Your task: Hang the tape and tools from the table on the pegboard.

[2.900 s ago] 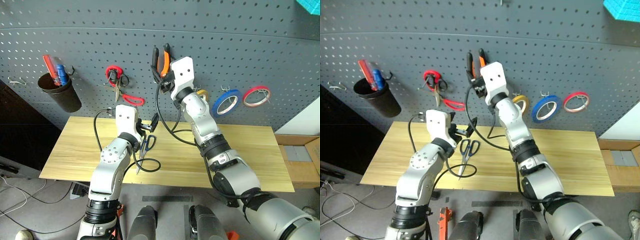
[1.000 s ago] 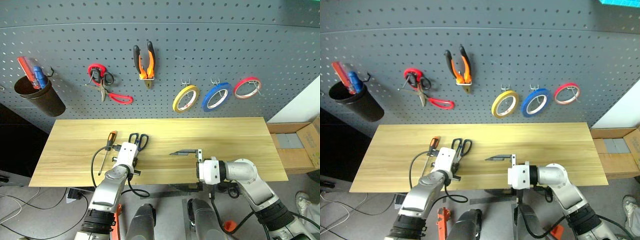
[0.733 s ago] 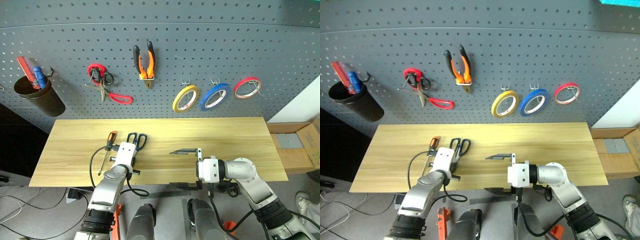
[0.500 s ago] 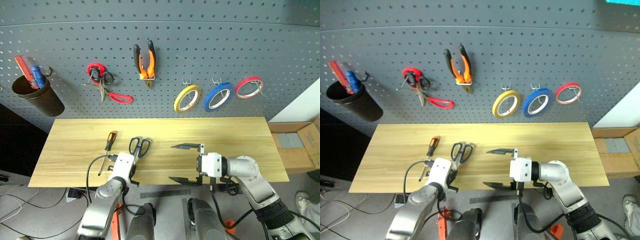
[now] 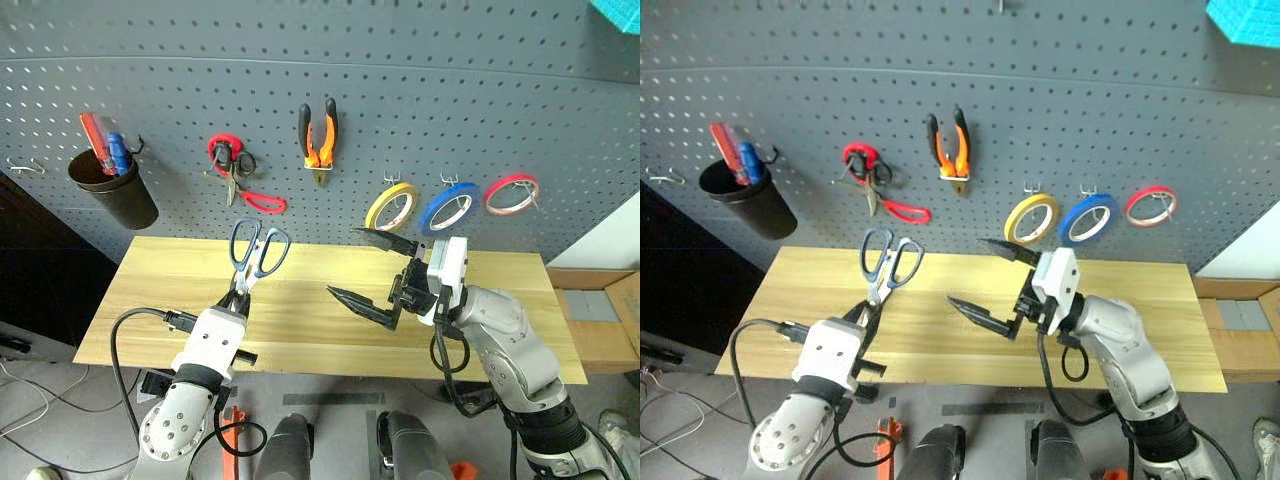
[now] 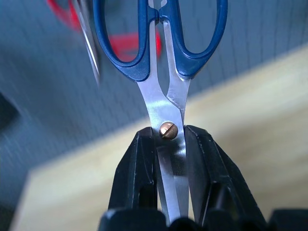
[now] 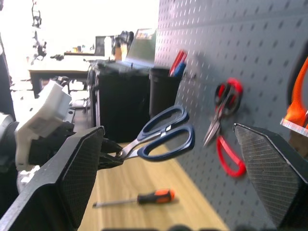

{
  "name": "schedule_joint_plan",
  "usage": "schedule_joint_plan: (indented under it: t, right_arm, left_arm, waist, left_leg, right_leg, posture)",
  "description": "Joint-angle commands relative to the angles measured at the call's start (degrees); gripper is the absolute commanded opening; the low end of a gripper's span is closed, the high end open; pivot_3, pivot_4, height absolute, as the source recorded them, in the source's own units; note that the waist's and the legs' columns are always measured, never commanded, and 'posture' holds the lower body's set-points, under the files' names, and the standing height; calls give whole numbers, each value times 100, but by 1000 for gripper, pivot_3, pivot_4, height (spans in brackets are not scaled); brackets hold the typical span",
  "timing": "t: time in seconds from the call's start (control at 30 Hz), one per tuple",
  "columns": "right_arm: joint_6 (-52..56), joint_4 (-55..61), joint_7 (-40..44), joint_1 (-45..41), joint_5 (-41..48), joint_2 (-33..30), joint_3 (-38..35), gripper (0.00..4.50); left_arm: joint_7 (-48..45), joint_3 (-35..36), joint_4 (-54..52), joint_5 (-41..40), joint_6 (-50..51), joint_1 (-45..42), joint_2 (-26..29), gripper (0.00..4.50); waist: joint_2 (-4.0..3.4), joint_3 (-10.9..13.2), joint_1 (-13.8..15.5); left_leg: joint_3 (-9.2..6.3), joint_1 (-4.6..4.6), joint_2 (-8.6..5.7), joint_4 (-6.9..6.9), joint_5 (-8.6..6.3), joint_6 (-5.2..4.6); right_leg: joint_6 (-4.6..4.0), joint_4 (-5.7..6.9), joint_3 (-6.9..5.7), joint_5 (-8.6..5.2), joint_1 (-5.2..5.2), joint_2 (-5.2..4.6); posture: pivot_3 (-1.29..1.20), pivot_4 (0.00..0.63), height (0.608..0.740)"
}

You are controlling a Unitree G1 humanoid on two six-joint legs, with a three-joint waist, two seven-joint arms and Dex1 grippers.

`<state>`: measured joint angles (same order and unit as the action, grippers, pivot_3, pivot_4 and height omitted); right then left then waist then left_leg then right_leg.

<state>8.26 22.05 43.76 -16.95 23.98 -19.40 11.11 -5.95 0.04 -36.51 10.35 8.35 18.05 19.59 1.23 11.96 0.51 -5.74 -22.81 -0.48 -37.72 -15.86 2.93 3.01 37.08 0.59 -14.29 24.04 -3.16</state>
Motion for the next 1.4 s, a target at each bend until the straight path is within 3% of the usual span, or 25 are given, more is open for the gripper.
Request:
schedule_joint_plan:
  t: [0.03,0.23,0.57,0.9,1.4]
  right_arm:
    - [-125,25,31,-124,70,59,-131,4500]
    - [-412,-326,103,-359,-227,102,-62,4500]
    - [-593,-573,15,-502,-587,186,-84,4500]
    - [-584,-532,34,-466,-624,124,-142,4500]
    - [-663,-599,61,-389,-666,146,-84,4500]
  left_arm:
    - [225,392,209,-14,-405,-429,-106,498]
    - [72,807,1419,-401,-620,-1436,-19,498]
    - [-384,602,2231,-732,-472,-2149,-148,498]
    - [-201,741,2086,-798,-114,-2347,-313,498]
    - [-13,568,1171,-528,-145,-1651,-454,498]
  waist:
    - [-1,-86,22]
    - [-1,-192,26]
    - [4,-269,12]
    - [1,-282,-50]
    - [-1,-285,-59]
  left_leg:
    - [0,2,0,-1,0,-1]
    - [4,93,2,-2,-3,-9]
    - [10,97,2,-7,-2,-6]
    - [11,101,2,-11,-2,-7]
    - [16,106,2,-12,-3,-8]
  right_leg:
    - [-1,3,0,1,-1,1]
    - [-2,0,-3,3,-86,11]
    - [-3,11,8,5,-84,11]
    - [-3,21,10,6,-84,12]
    - [-3,27,17,6,-84,11]
  posture:
    - [60,85,740]
    - [47,81,740]
    - [24,89,740]
    - [18,96,740]
    - [36,103,740]
